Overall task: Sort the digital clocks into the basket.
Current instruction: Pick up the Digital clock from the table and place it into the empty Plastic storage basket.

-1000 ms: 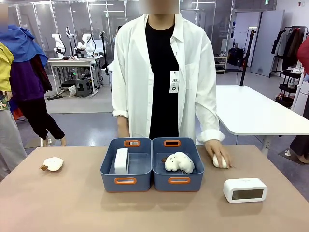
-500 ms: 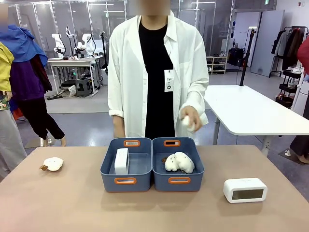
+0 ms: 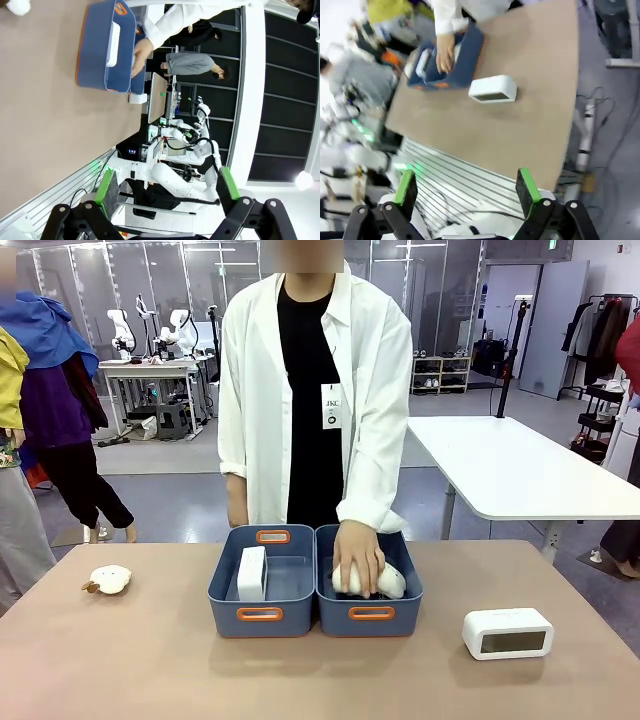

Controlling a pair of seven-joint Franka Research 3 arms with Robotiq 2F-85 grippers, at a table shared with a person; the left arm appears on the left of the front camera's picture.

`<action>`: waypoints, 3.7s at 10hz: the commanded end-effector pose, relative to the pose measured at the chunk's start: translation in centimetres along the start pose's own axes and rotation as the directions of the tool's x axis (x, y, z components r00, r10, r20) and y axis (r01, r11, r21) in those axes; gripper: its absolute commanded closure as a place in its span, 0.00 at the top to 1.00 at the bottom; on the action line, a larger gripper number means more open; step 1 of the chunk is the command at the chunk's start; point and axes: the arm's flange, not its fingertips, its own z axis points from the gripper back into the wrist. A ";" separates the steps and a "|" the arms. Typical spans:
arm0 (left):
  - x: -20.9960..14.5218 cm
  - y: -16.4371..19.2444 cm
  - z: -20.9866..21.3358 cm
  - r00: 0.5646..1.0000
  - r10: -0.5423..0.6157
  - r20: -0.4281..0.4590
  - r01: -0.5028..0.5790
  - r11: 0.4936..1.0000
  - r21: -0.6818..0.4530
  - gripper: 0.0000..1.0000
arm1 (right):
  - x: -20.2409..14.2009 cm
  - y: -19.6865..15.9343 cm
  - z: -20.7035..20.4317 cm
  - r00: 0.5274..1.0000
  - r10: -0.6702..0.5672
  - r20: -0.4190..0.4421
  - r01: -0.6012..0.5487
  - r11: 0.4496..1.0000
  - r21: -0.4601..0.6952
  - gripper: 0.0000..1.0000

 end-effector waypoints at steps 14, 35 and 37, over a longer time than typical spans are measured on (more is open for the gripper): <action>-0.5 0.1 0.3 1.000 -0.006 -0.008 0.006 1.000 0.010 1.00 | 4.4 9.3 -16.1 0.163 0.812 -0.560 -0.968 0.241 0.068 1.00; -0.5 0.1 0.3 1.000 -0.006 -0.008 0.006 1.000 0.010 1.00 | 5.4 1.5 -45.1 -0.188 0.714 -0.675 -0.900 0.150 0.410 0.87; -0.5 0.1 0.3 1.000 -0.006 -0.008 0.006 1.000 0.010 1.00 | 5.3 1.4 -44.9 -0.181 0.715 -0.675 -0.902 0.153 0.404 0.67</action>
